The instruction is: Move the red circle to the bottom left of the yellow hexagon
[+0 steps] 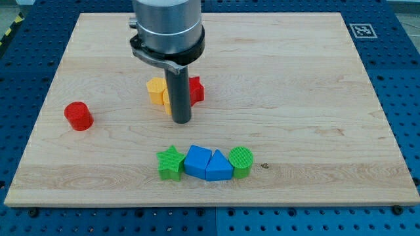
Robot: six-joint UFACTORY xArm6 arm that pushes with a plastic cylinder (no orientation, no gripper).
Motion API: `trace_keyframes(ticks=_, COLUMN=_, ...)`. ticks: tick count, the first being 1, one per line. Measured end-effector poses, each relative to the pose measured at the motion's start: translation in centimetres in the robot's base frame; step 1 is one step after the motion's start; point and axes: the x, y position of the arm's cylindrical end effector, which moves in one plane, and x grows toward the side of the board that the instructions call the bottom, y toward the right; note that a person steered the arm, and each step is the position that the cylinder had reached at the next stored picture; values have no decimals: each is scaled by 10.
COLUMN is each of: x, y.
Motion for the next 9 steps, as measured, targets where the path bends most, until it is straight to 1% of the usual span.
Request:
trace_keyframes(ticks=1, x=-8, y=-23)
trace_keyframes(ticks=2, x=-34, y=-23)
trace_keyframes(ticks=3, x=-37, y=-23)
trace_keyframes(ticks=4, x=-37, y=-37)
trace_keyframes(ticks=5, x=-35, y=-66)
trace_keyframes(ticks=8, x=-36, y=-191)
trace_keyframes(ticks=9, x=-21, y=-219)
